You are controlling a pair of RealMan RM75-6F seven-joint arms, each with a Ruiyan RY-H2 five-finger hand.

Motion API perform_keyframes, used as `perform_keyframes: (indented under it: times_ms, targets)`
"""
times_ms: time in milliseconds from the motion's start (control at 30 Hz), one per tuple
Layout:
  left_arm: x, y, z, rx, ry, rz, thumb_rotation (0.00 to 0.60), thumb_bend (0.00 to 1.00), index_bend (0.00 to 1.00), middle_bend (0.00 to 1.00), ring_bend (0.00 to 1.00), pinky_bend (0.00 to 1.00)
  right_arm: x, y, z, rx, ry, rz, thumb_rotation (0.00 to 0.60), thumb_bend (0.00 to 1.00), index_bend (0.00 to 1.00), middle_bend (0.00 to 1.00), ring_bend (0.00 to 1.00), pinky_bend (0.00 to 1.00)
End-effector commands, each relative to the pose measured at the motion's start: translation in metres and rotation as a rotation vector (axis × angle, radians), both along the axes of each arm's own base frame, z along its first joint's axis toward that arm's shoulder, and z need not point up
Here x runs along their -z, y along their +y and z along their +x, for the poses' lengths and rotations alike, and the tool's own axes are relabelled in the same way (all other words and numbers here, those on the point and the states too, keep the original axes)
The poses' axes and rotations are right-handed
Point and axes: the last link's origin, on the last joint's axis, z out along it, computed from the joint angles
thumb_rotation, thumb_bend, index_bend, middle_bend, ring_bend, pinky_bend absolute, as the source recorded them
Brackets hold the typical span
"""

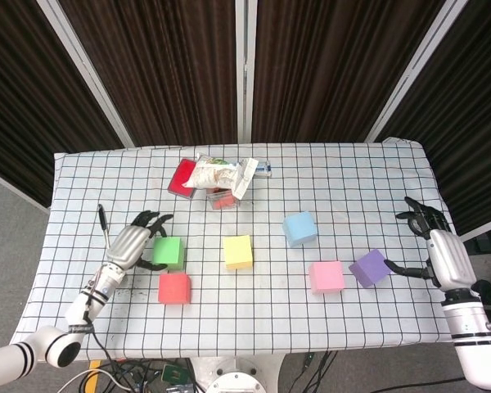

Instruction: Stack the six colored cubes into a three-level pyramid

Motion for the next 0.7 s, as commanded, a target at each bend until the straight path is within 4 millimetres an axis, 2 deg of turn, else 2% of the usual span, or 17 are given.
perform_keyframes:
  times_ms: [33,200,367,700]
  targets:
    - [-0.007,0.001,0.011,-0.021,-0.044,0.068,0.6,0.09,0.1,0.49,0.12,0.06,-0.002,0.0,-0.002,0.006,-0.006,-0.011,0.6,0.05,0.0,0.25,0.05,0.0]
    - [-0.004,-0.01,0.029,-0.05,-0.034,0.064,0.6,0.09,0.1,0.51,0.12,0.05,-0.003,0.002,-0.005,0.015,-0.018,-0.027,0.6,0.05,0.0,0.25,0.05,0.0]
    - [0.007,-0.025,0.038,-0.07,-0.027,0.025,0.6,0.09,0.1,0.5,0.12,0.05,-0.002,0.003,-0.011,0.027,-0.016,-0.025,0.6,0.05,0.0,0.25,0.05,0.0]
    - [0.03,-0.032,0.051,-0.067,-0.084,0.084,0.6,0.09,0.11,0.5,0.12,0.04,0.006,0.007,-0.025,0.07,-0.035,-0.001,0.6,0.05,0.0,0.25,0.05,0.0]
